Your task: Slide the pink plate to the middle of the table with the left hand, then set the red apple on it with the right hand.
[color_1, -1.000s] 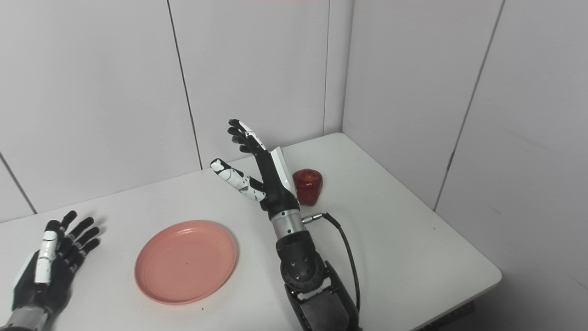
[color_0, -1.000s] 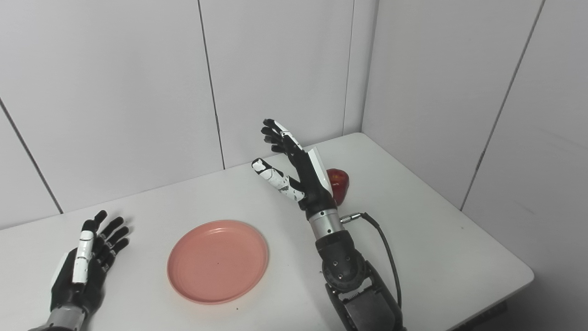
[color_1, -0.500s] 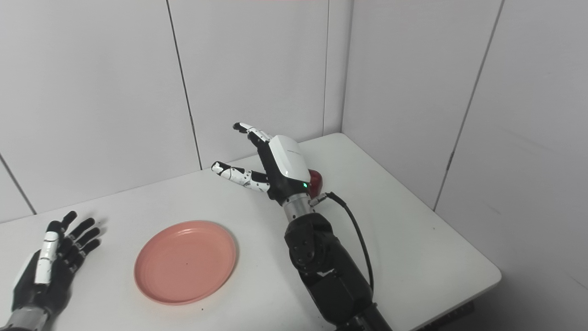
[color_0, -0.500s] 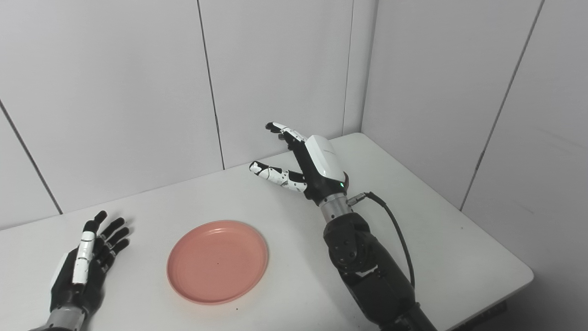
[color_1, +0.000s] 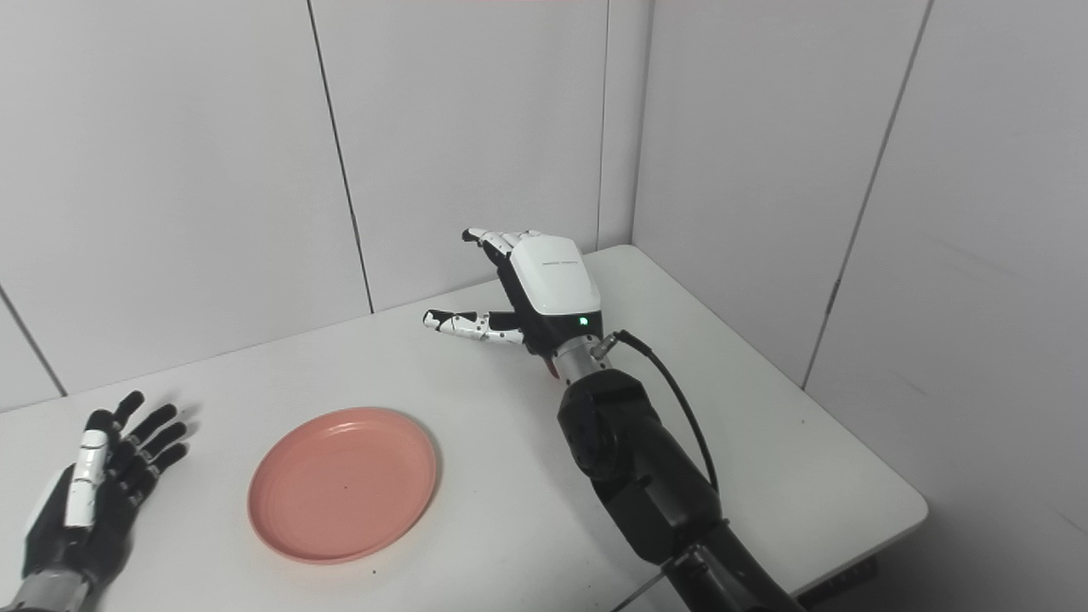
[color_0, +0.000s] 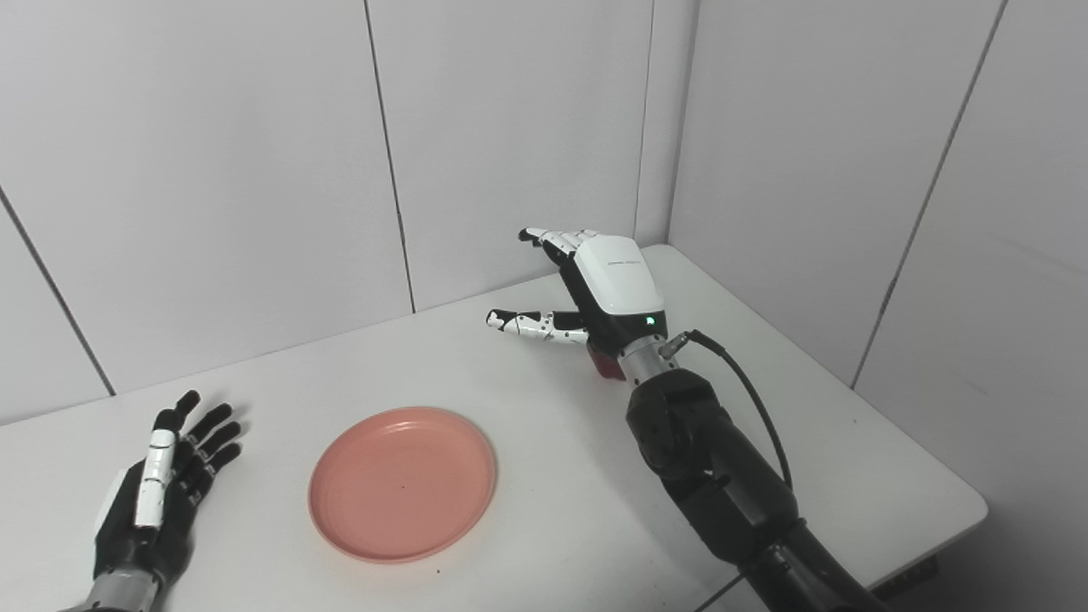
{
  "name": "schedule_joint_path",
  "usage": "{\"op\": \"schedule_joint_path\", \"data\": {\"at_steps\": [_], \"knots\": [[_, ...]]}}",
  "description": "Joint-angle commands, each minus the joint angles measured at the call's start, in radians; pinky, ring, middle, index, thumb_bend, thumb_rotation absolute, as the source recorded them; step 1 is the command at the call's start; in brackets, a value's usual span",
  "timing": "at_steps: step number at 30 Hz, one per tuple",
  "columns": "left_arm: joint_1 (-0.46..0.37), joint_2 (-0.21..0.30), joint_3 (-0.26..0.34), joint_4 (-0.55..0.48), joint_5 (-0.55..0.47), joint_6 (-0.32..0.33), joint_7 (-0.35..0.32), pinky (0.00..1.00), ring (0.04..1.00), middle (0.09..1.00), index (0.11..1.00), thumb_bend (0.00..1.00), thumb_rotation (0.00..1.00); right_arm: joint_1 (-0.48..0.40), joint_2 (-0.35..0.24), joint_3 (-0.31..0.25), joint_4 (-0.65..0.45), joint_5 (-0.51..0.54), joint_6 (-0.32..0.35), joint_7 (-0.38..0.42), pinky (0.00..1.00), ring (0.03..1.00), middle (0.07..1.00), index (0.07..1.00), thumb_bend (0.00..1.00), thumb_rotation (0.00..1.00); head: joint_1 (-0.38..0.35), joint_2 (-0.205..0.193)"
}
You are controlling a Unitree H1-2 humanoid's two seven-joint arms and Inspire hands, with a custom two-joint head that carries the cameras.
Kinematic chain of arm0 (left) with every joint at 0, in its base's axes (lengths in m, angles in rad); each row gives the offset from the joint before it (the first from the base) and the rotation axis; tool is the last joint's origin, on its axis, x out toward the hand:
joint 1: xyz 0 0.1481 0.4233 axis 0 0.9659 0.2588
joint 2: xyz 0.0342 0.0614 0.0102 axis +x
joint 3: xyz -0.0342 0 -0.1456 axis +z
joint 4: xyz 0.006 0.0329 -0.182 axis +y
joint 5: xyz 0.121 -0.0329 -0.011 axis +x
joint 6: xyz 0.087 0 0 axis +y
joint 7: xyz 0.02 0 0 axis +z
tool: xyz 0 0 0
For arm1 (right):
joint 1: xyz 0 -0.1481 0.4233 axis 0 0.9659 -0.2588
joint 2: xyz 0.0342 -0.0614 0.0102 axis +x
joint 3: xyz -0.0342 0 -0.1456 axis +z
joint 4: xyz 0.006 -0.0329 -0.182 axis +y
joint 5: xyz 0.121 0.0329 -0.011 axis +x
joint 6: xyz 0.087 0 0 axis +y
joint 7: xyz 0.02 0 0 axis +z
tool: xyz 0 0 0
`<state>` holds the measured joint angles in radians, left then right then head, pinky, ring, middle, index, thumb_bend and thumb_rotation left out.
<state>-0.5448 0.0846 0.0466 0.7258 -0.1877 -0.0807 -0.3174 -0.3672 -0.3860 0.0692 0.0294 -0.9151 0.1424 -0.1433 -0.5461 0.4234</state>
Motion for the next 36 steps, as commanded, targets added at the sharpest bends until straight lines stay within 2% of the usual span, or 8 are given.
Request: {"op": "schedule_joint_path", "data": {"at_steps": [1, 4, 16, 36], "knots": [[0.034, -0.002, -0.011, 0.045, 0.014, 0.053, 0.012, 0.87, 0.868, 0.878, 0.942, 0.63, 0.89, -0.049, -0.026, -0.005, -0.01, -0.021, 0.02, -0.025, 0.83, 0.765, 0.763, 0.776, 0.87, 0.9, 0.001, 0.001], [0.036, 0.002, -0.016, 0.043, 0.017, 0.05, 0.007, 0.87, 0.871, 0.883, 0.95, 0.62, 0.91, -0.047, -0.041, -0.008, 0.006, -0.036, 0.021, -0.029, 0.82, 0.755, 0.754, 0.773, 0.86, 0.88, 0.003, 0.004], [0.034, 0.001, -0.014, 0.055, 0.006, 0.053, 0.002, 0.88, 0.87, 0.879, 0.944, 0.64, 0.89, -0.068, -0.082, -0.012, 0.1, -0.035, 0.032, -0.028, 0.8, 0.742, 0.743, 0.772, 0.85, 0.88, 0.005, 0.006], [0.044, -0.006, -0.008, 0.045, -0.005, 0.051, -0.01, 0.9, 0.882, 0.891, 0.948, 0.63, 0.87, -0.079, -0.123, 0.002, 0.214, 0.021, 0.07, 0.031, 0.78, 0.763, 0.773, 0.785, 0.85, 0.86, 0.019, 0.016]]}}
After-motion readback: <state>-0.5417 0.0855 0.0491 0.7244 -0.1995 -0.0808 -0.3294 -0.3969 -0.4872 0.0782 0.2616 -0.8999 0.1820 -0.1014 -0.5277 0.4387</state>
